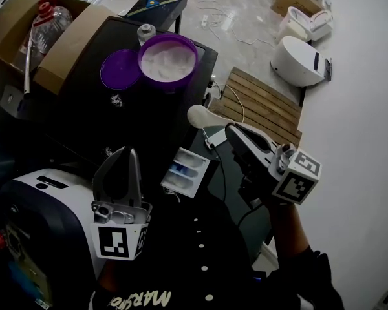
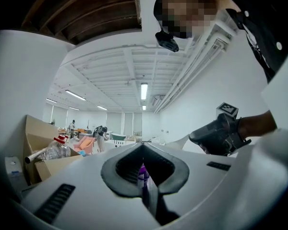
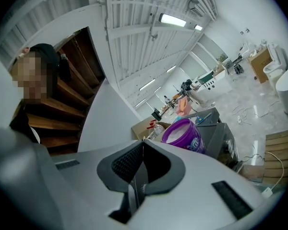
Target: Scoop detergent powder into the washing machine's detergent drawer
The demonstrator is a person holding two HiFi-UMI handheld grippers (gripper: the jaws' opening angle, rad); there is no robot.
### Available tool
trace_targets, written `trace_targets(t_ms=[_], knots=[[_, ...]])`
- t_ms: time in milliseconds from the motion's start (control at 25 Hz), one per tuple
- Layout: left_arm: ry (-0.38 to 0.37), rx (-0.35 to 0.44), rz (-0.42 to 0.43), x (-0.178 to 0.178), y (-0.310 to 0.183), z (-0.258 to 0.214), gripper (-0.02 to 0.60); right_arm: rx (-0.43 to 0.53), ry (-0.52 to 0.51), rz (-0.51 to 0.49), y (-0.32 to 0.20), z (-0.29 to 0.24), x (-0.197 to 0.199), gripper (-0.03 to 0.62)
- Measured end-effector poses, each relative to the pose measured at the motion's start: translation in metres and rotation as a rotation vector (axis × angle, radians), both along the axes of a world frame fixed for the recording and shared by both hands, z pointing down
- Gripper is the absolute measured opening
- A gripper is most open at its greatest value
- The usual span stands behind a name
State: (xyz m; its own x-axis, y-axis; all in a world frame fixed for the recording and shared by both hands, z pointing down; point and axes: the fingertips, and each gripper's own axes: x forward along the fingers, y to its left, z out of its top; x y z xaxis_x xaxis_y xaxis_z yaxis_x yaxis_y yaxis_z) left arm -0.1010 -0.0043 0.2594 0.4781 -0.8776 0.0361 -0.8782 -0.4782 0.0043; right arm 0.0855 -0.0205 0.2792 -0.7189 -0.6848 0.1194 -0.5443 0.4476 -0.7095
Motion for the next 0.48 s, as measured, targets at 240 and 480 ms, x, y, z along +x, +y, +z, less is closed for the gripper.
trace_targets(t_ms=[240, 480], knots=[[0.0, 0.006, 0.048, 0.008, 0.005, 0.002, 0.015, -0.023, 0.029, 0.031, 0.032, 0.017, 0.006, 0.031], [-0.01, -0.013, 0.097, 0.013, 0.012, 0.014, 0.015, -0.016, 0.149, 0.026, 0.064, 0.056, -0.003, 0.031]])
